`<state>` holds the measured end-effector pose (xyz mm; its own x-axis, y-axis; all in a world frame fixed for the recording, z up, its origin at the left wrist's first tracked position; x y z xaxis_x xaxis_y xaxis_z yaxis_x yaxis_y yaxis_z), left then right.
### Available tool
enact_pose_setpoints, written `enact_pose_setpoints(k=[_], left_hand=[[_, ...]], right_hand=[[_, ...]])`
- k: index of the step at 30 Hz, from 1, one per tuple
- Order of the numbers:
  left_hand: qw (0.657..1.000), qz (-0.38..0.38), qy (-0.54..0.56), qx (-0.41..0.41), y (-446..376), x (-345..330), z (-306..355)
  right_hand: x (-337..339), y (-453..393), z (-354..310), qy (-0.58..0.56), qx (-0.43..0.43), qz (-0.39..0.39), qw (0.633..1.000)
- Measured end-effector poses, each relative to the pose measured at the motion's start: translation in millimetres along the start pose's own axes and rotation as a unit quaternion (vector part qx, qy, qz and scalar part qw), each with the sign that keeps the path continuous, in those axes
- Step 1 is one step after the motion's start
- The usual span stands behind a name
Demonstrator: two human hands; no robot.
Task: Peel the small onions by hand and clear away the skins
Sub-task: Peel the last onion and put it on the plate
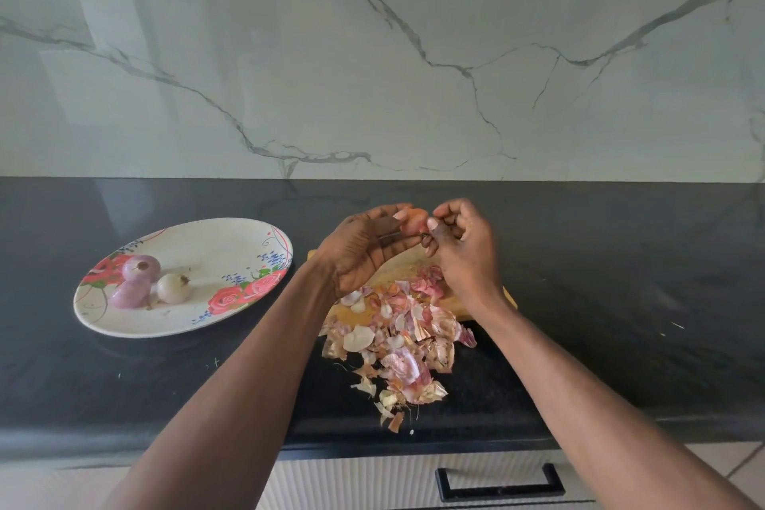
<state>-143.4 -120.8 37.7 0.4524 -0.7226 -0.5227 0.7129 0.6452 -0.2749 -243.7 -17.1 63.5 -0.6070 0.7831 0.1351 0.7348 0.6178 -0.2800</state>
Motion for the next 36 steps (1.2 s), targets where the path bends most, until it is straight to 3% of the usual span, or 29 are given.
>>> enact_pose_setpoints(k=[6, 12, 18, 21, 24, 27, 32, 36], left_hand=[[0.999, 0.023, -0.020, -0.008, -1, 6, 0], [0.998, 0.051, 0.040, 0.004, -1, 8, 4], [0.997, 0.048, 0.065, 0.006, -1, 9, 4], [0.999, 0.033, 0.024, -0.006, -1, 8, 5], [1.000, 0.009, -0.027, 0.002, 1, 5, 2], [1.000, 0.006, -0.009, -0.014, -1, 4, 5], [0.999, -0.002, -0.014, -0.040, -2, 1, 11], [0.999, 0.001, -0.022, -0.043, -3, 1, 10]], right_hand=[[-3, 1, 0, -0.025, -0.022, -0.007, 0.999], [10, -4, 6, -0.133, -0.085, 0.007, 0.987], [-2, 1, 3, 0.002, -0.072, -0.030, 0.997], [-9, 6, -5, -0.015, -0.038, -0.063, 0.997], [-7, 8, -10, 0.019, 0.005, -0.031, 0.999], [-2, 9, -10, 0.032, 0.025, -0.003, 0.999], [-5, 8, -7, 0.065, 0.016, 0.007, 0.998], [-7, 4, 2, 0.060, -0.039, -0.001, 0.997]])
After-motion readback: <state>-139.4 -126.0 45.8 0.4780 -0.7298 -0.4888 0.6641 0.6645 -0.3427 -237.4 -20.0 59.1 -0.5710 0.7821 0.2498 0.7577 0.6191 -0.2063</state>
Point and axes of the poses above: each hand's wrist, its own y-axis away from the middle knuckle, its own x-axis out of the back of the hand, z = x × y, the point moved 10 cm from there along -y, towards the middle knuckle, and after that the axes turned 15 degrees about -x, right-handed, at the moved point
